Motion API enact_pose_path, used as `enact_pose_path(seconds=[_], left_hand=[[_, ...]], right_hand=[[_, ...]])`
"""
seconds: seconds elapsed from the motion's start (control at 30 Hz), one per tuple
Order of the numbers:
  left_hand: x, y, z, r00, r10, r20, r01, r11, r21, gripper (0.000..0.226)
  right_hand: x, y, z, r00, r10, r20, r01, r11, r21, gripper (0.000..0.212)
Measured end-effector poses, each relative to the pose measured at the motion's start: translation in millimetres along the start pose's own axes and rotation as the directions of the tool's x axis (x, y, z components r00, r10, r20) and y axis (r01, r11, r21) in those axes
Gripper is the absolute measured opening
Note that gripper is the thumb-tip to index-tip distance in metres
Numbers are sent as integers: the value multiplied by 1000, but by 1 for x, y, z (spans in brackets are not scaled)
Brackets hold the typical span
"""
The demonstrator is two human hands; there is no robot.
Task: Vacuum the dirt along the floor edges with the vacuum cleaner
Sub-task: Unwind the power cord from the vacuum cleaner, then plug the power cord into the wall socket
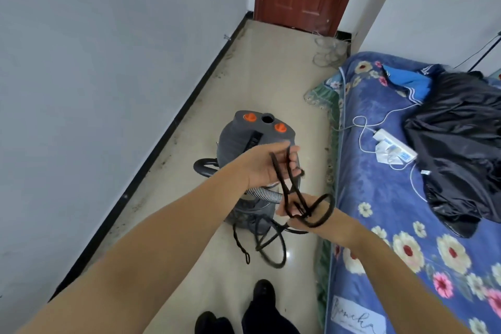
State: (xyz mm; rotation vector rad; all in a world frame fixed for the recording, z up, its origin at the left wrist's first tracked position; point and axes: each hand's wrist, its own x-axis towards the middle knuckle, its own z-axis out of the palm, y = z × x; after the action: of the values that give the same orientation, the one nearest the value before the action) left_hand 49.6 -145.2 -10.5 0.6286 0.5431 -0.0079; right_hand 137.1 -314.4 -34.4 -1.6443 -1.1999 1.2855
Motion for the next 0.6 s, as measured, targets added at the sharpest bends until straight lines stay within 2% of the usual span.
enact_pose_path(seconds=[0.07, 0.13, 0.27, 0.4, 0.47, 0.53, 0.6], left_hand=[[-21, -2, 7, 998, 55, 29, -59, 978, 202, 18], [-40, -4, 14, 992, 119, 49, -128, 952, 280, 18], [-71, -9, 24, 969, 245, 21, -241, 929, 280, 20], [-92, -22, 35, 938, 339, -74, -300, 898, 321, 23], [-98, -31, 42, 904, 393, -170, -333, 894, 299, 23], [-105, -41, 46, 854, 448, -265, -378, 884, 275, 25], [-115, -53, 48, 805, 498, -322, -439, 865, 242, 28]], right_hand=[[-8, -9, 0, 983, 120, 136, -114, 992, -52, 16], [-12, -18, -7, 941, 232, 246, -192, 965, -176, 12], [-17, -37, -20, 849, 351, 395, -278, 933, -231, 26], [-19, -44, -16, 757, 419, 502, -247, 894, -373, 32], [-22, -40, -13, 714, 395, 578, -274, 917, -290, 27], [-28, -32, -9, 626, 399, 670, -299, 916, -266, 25], [-32, -22, -9, 537, 459, 708, -205, 885, -418, 34]])
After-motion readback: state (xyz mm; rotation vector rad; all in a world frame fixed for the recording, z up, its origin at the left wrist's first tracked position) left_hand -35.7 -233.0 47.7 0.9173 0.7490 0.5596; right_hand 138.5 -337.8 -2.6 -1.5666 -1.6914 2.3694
